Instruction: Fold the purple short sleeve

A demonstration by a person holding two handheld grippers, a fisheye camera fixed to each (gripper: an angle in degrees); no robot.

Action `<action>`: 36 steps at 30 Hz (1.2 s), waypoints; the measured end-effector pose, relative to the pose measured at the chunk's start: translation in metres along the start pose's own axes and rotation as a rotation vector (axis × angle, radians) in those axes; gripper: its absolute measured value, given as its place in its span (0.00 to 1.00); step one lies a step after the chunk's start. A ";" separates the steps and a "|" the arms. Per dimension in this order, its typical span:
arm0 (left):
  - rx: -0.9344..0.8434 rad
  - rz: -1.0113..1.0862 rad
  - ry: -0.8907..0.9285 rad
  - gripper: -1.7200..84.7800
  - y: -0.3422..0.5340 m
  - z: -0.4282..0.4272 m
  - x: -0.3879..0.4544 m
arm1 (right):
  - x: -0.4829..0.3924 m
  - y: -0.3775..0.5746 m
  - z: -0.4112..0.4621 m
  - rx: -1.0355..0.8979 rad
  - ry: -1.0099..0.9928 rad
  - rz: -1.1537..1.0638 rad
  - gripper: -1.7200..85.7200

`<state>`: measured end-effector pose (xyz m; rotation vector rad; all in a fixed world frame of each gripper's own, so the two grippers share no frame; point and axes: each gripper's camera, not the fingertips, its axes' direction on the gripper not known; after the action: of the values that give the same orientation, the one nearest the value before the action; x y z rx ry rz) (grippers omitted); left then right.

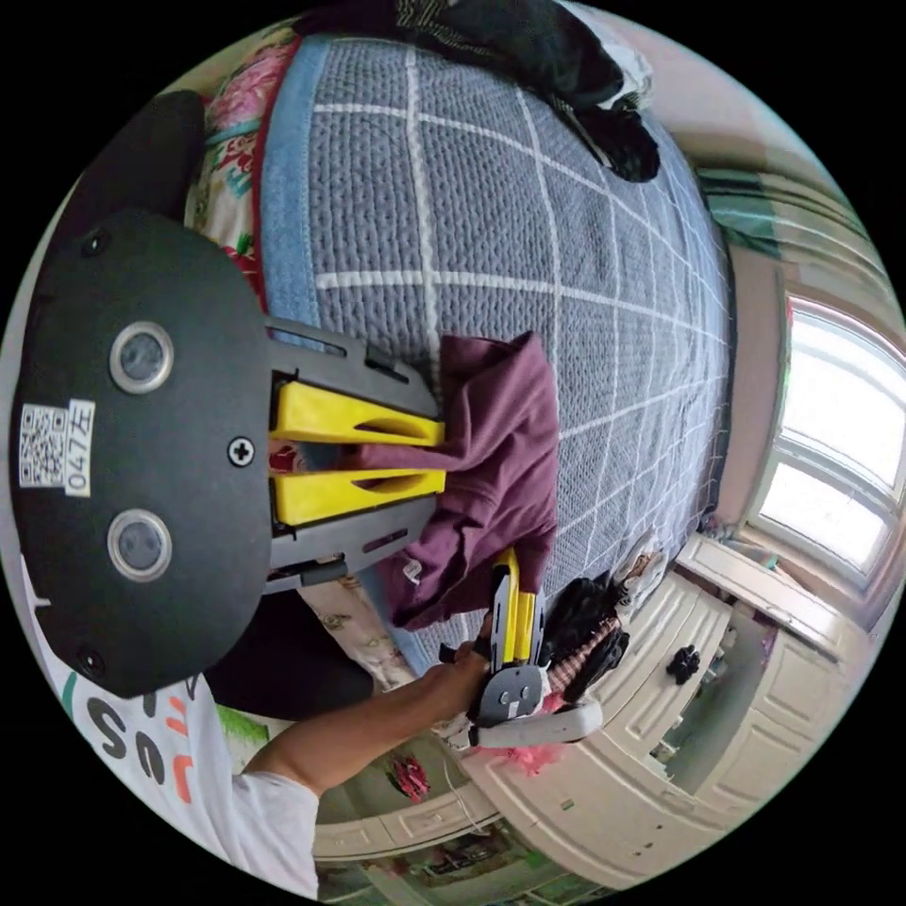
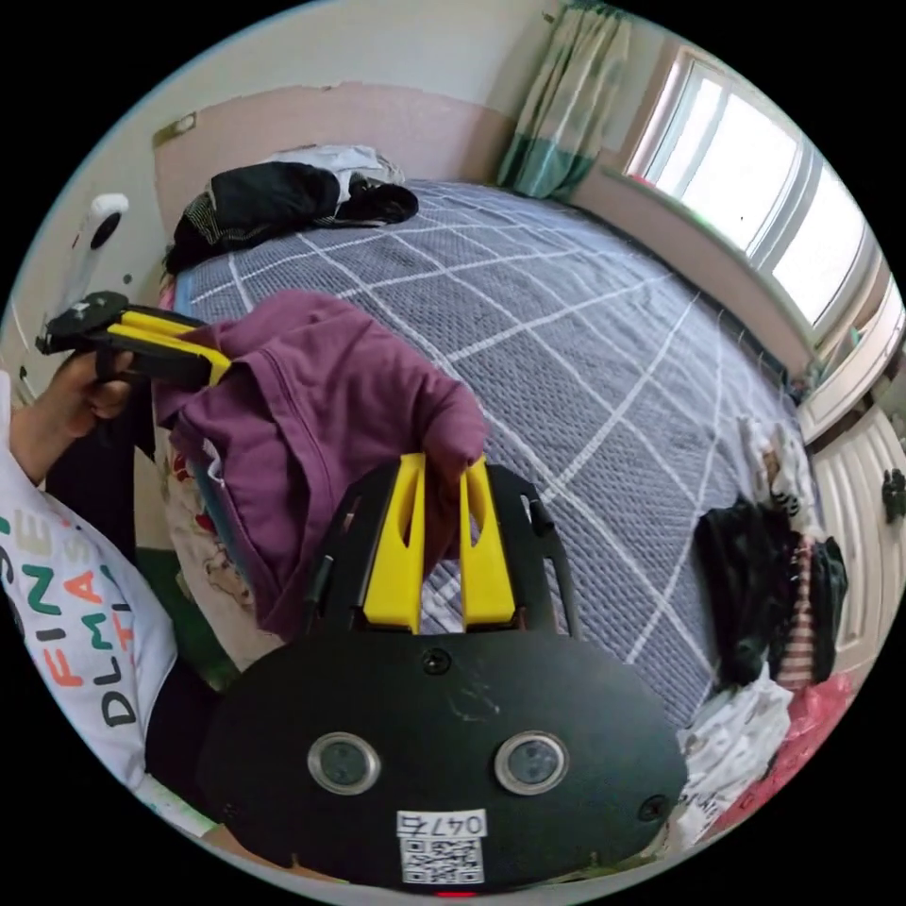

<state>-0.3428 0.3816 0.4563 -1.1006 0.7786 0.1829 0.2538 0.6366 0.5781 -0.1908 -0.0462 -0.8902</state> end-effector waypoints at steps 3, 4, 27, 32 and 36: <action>0.032 0.086 0.068 0.04 -0.023 -0.005 0.030 | 0.002 0.000 -0.035 0.049 0.076 -0.001 0.05; 0.039 0.101 0.095 0.04 -0.029 -0.006 0.036 | 0.006 0.002 -0.050 0.055 0.123 0.007 0.04; -0.160 0.230 0.143 0.12 -0.335 0.311 0.310 | 0.418 0.111 -0.020 -0.297 0.411 0.566 0.09; 0.122 0.208 0.135 0.14 -0.313 0.265 0.271 | 0.436 0.117 -0.037 -0.201 0.437 0.660 0.08; 0.374 0.340 0.116 0.12 -0.332 0.211 0.280 | 0.425 0.105 -0.086 -0.060 0.483 0.640 0.04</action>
<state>0.1259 0.3400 0.5645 -0.6247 1.0546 0.2496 0.5998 0.3587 0.5293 -0.0341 0.4699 -0.2797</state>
